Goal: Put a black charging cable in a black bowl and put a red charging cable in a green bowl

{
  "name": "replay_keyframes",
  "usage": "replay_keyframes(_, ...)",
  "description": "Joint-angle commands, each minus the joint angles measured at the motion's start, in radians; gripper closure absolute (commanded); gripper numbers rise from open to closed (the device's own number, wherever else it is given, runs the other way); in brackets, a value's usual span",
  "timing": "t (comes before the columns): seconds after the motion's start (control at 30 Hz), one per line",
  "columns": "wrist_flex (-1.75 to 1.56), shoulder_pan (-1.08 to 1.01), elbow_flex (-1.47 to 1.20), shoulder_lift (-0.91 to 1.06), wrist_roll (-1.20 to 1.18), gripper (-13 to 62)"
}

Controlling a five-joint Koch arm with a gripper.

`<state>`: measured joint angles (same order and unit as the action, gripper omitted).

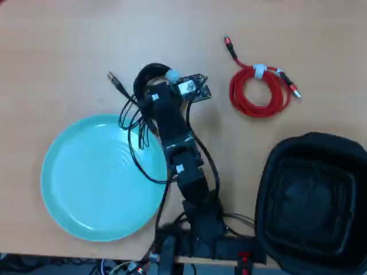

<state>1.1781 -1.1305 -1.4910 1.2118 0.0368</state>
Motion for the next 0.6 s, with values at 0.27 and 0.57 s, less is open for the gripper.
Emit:
replay_keyframes(0.27, 0.179, -0.023, 0.390, 0.075, -0.023, 55.3)
replay_keyframes(0.57, 0.187, -0.028, 0.400, 0.193, -0.020, 55.3)
